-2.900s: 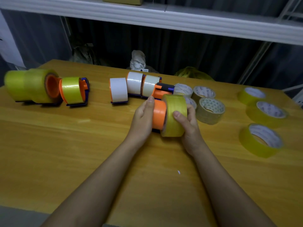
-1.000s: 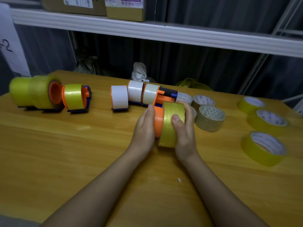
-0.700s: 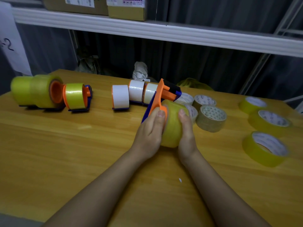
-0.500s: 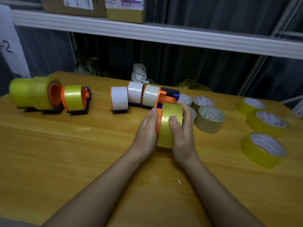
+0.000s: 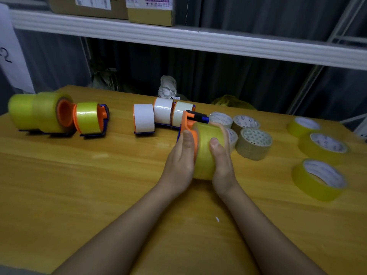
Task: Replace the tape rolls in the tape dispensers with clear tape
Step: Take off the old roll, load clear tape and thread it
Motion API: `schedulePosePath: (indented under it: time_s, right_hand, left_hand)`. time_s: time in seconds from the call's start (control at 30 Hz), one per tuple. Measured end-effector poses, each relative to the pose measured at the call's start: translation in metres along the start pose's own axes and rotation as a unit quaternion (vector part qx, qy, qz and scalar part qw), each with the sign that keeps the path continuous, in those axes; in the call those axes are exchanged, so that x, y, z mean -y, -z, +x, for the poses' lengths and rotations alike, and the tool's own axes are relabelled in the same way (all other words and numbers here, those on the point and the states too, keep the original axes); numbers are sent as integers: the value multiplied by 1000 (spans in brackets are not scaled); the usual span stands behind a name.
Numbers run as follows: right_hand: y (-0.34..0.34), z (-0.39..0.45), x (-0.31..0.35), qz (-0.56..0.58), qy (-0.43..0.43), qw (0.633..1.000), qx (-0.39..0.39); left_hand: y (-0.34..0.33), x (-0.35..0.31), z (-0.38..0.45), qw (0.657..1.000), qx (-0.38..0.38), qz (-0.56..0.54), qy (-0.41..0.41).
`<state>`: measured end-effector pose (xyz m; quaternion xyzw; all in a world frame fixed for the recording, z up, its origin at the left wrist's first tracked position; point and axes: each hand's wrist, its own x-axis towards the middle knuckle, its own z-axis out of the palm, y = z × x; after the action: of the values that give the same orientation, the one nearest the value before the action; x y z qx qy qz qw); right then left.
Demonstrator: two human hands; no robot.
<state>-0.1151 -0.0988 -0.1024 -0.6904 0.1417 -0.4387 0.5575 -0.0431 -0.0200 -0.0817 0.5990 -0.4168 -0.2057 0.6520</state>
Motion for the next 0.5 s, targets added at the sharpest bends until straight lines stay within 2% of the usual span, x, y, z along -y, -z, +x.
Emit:
schedulePosePath:
  time_s: [0.13,0.3,0.43,0.5]
  right_hand:
    - [3,0,5,65,-79,995,23]
    - [5,0,11,144,-93,985,23]
    - [1,-3,11,45,-24,998,-24]
    - [-1,-5,15,-12,35,998,-54]
  left_hand:
    - [0,-2,-2,998,-2,50,-44]
    - [1,-1,-4,991,10,85,-99]
    - [4,2,4,998,28,5,-47]
    - [5,1,6,997,12,15,-69]
